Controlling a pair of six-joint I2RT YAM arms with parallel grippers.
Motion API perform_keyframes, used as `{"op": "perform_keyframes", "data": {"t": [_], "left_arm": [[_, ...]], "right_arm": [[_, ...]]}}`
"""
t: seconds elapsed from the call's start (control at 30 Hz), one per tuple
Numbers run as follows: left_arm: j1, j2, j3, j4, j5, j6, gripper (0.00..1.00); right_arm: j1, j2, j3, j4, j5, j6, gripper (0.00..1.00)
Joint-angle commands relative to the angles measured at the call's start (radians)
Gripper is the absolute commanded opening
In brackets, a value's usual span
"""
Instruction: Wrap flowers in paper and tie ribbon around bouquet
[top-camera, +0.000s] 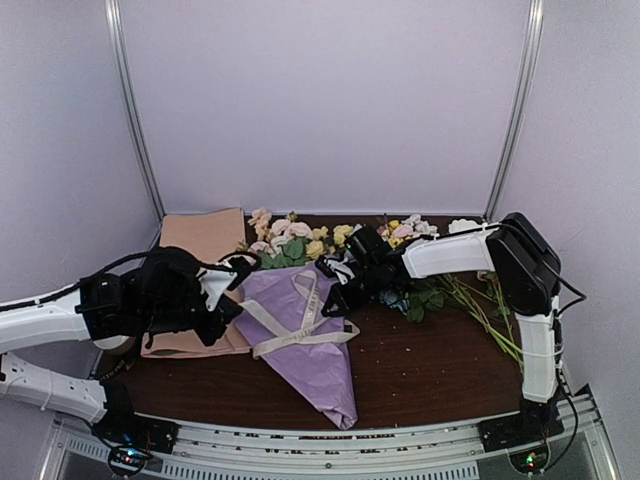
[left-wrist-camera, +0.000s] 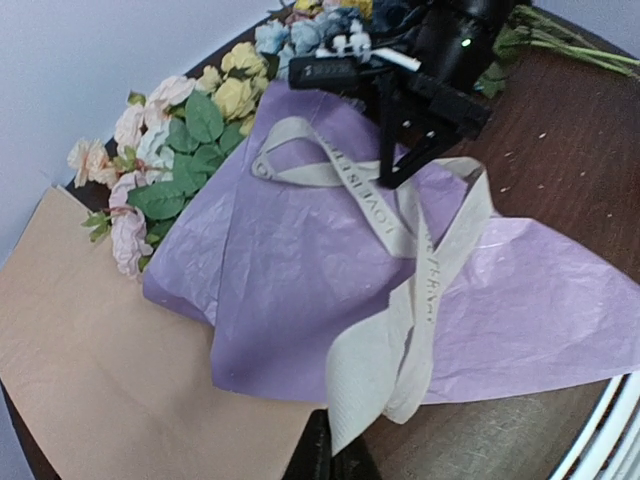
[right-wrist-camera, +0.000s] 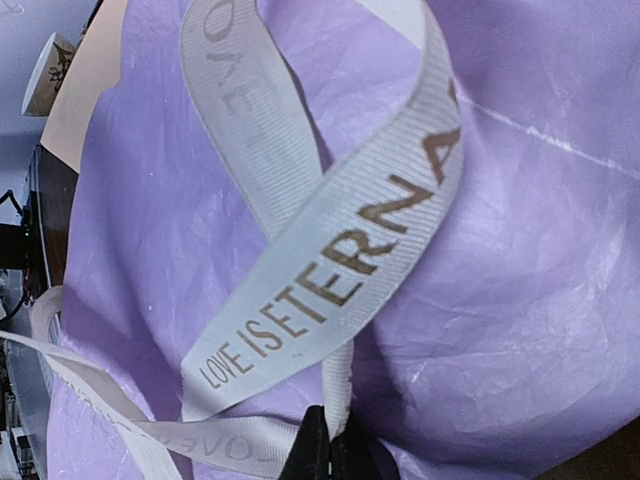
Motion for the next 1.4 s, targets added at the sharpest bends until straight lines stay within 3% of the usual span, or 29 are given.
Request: {"op": "perform_keyframes", "data": {"t": [0.0,0.1,0.23,0.4,0.53,0.67,0.83,1.13,1.2,1.3,1.37], "left_arm": [[-0.106,-0.080,-0.039,0.087,0.098,-0.021,0.05],[-0.206,-0.052,-0.060,0.121,0.139,-0.052,0.12],[-0.287,0.095,-0.024,0.017,0.200,-0.091,0.30],[-0.328,0.213,0.058,-0.085,0.253,-0.041,0.73],[-0.328,0.283,0.157,-0.118,0.248,0.091,0.83],[-0.289,0.334,0.207,-0.020,0.037,0.184,0.87],[-0.153,0.457,0.221,0.069,0.028,0.238,0.87],[-0.092,0.666,0.289,0.040,0.108,0.334,0.83],[-0.091,0.679,0.291,0.053,0.090,0.333,0.72],[-0.090,0.696,0.308,0.051,0.018,0.309,0.38],[-0.090,0.703,0.315,0.040,0.009,0.302,0.35]], "right_arm": [[0.007,0.011,0.023,-0.034,0.018,-0.014,0.00],[0.006,0.017,0.028,-0.036,0.018,-0.014,0.00],[0.007,0.019,0.029,-0.037,0.018,-0.014,0.00],[0.008,0.018,0.032,-0.049,0.021,-0.022,0.00],[0.009,0.008,0.032,-0.048,0.017,-0.018,0.00],[0.014,-0.003,0.029,-0.048,0.013,-0.018,0.00],[0.017,-0.014,0.029,-0.048,-0.018,-0.009,0.00],[0.018,-0.039,0.023,-0.048,-0.046,-0.001,0.00],[0.018,-0.041,0.024,-0.051,-0.054,-0.003,0.00],[0.022,-0.041,0.025,-0.064,-0.066,-0.017,0.00],[0.025,-0.038,0.024,-0.076,-0.071,-0.028,0.00]]}}
